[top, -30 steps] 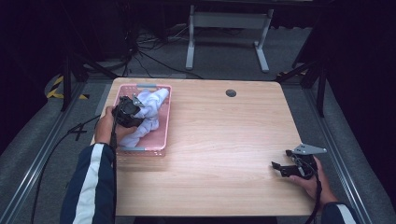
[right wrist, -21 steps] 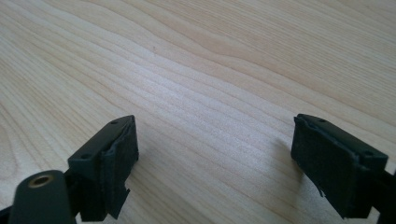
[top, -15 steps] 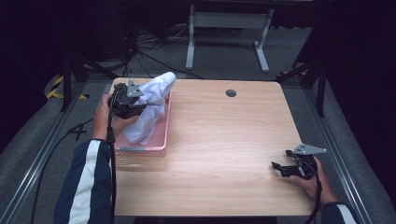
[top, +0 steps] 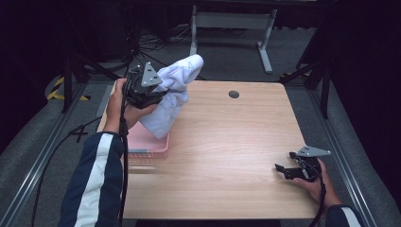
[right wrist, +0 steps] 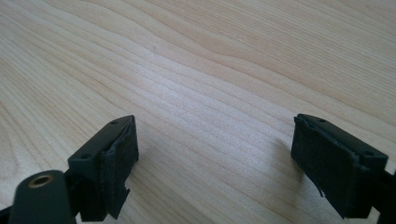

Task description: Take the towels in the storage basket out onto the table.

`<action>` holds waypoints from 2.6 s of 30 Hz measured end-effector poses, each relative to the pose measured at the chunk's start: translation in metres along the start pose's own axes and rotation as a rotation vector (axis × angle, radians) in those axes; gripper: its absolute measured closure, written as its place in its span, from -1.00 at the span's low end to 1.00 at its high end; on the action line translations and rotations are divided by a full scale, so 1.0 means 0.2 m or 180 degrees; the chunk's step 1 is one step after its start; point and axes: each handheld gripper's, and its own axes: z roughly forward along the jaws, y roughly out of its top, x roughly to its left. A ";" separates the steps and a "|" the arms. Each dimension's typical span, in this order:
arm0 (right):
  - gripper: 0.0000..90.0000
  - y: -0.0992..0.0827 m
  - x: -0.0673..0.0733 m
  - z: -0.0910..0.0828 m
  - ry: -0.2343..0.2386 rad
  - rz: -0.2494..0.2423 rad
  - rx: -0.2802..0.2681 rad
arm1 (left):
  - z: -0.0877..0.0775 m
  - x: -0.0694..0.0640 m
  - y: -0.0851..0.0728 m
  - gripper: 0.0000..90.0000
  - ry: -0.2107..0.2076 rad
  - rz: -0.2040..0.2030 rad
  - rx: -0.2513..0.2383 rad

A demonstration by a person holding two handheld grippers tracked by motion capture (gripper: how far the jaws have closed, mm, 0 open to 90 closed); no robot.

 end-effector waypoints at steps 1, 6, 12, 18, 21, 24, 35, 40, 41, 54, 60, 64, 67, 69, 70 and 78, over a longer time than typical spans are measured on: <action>-0.66 0.00 0.00 0.00 0.0000 0.0000 0.0000 | 0.00 -0.01 0.02 0.43 -0.0042 0.0031 -0.0037; -0.66 0.00 0.00 0.00 -0.0001 -0.0005 -0.0004 | 0.03 -0.10 0.09 0.43 -0.0215 0.0133 -0.0121; -0.66 0.00 0.00 0.00 -0.0003 -0.0003 -0.0012 | 0.12 -0.28 0.20 0.43 -0.0596 0.0231 -0.0252; -0.66 0.00 0.00 0.00 -0.0003 -0.0003 -0.0011 | 0.24 -0.46 0.23 0.42 -0.0912 0.0311 -0.0257; -0.66 0.00 0.00 0.00 -0.0001 -0.0007 -0.0003 | 0.36 -0.61 0.20 0.41 -0.1117 0.0367 -0.0137; -0.66 0.00 0.00 0.00 -0.0001 -0.0001 0.0000 | 0.46 -0.72 0.15 0.39 -0.1323 0.0402 -0.0033; -0.66 0.00 0.00 0.00 0.0008 -0.0019 0.0005 | 0.52 -0.95 -0.06 -0.57 -0.1370 0.0364 0.0226; -0.66 0.00 0.00 0.00 0.0008 -0.0010 0.0002 | 0.33 -0.95 -0.15 -0.60 -0.1249 0.0220 0.0030; -0.66 0.00 0.00 0.00 0.0008 -0.0010 0.0002 | 0.33 -0.95 -0.15 -0.60 -0.1249 0.0220 0.0030; -0.40 0.33 0.17 0.02 0.0667 -0.0176 -0.0460 | 0.36 -1.08 -0.47 -0.20 -0.1331 0.0197 0.0460; -0.30 0.42 0.28 0.18 0.0811 -0.0453 -0.0242 | 0.41 -1.03 -0.53 0.34 -0.1424 0.0044 0.0568; 0.50 0.45 0.32 0.23 0.0901 -0.0579 -0.0262 | 0.39 -1.01 -0.55 0.62 -0.1424 -0.0028 0.0563; 0.78 0.46 0.34 0.23 0.0792 -0.0709 -0.0310 | 0.36 -1.00 -0.56 0.68 -0.1383 -0.0031 0.0502; 0.88 0.48 0.32 0.21 0.0622 -0.0720 -0.0392 | 0.31 -0.96 -0.58 0.74 -0.1336 -0.0095 0.0463; 0.90 0.49 0.30 0.20 0.0541 -0.0683 -0.0432 | 0.29 -0.95 -0.58 0.74 -0.1341 -0.0102 0.0460; 0.91 0.55 0.15 0.20 0.0191 -0.0473 -0.0454 | 0.15 -0.86 -0.69 0.82 -0.1243 -0.0333 0.0460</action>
